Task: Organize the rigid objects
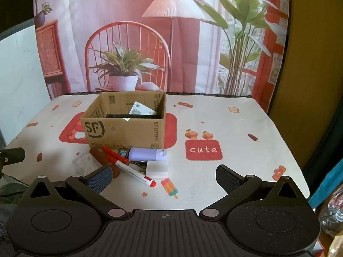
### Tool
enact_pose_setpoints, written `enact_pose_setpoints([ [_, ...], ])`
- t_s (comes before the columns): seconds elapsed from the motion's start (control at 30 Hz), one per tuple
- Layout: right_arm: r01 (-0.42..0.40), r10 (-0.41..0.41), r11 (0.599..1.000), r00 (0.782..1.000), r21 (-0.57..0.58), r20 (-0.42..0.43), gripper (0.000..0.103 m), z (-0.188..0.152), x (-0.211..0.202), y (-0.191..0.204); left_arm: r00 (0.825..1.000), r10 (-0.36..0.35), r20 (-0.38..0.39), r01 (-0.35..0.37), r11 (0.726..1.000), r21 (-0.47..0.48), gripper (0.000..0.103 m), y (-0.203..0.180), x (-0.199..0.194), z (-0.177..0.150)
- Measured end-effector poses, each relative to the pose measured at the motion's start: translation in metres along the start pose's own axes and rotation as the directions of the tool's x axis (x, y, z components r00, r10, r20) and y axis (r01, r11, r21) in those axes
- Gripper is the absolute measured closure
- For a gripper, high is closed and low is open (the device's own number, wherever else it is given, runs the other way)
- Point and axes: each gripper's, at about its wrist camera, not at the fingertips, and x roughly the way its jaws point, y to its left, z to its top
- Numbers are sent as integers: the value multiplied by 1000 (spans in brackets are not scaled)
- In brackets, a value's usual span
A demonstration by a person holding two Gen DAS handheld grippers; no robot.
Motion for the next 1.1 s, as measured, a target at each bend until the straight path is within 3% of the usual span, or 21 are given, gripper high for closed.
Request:
enact_pose_setpoints([
  [1.1, -2, 2, 1000, 1000, -3, 5, 0, -1, 0, 2, 1000, 5, -21, -5, 1000, -8, 0, 0, 6, 1],
])
